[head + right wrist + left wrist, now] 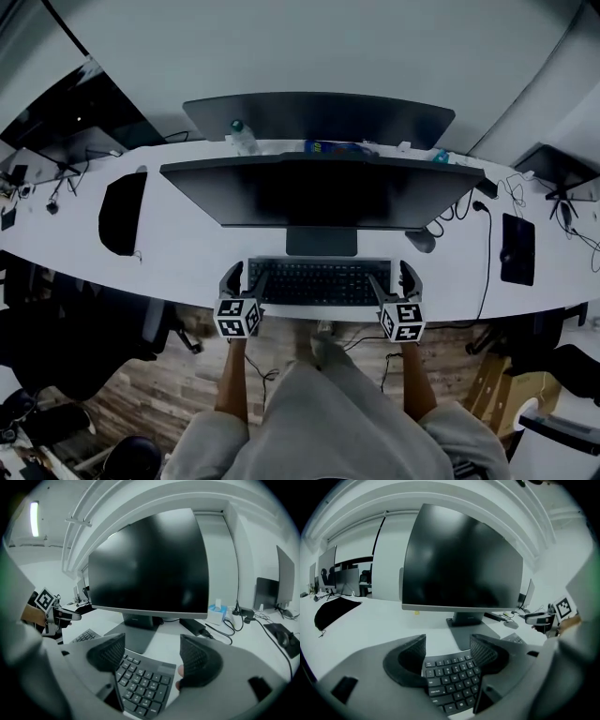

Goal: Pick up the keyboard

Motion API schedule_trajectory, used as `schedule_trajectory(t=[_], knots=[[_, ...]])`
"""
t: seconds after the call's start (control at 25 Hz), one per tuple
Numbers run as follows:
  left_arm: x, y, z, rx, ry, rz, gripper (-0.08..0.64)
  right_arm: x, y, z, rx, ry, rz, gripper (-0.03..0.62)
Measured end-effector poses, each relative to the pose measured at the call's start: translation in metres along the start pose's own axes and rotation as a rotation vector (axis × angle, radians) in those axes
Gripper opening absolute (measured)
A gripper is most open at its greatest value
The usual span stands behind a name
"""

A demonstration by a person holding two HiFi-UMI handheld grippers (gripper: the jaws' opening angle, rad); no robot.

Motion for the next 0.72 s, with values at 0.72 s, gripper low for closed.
schedule_trajectory(t=[0.72], knots=[[-0.017, 0.023, 0.038, -0.110, 0.016, -0.048, 0.305, 0.001, 0.017, 0.020, -0.062, -0.016, 0.007, 0.356]])
Point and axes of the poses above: the fingertips, and each gripper's own axes: z forward along the fingers, x to its right, y out of its underside, the point moved 9 cm from there along -z, backward along the fingers, and after that the axes turned 1 degree about -x, right-handed, at the moved point
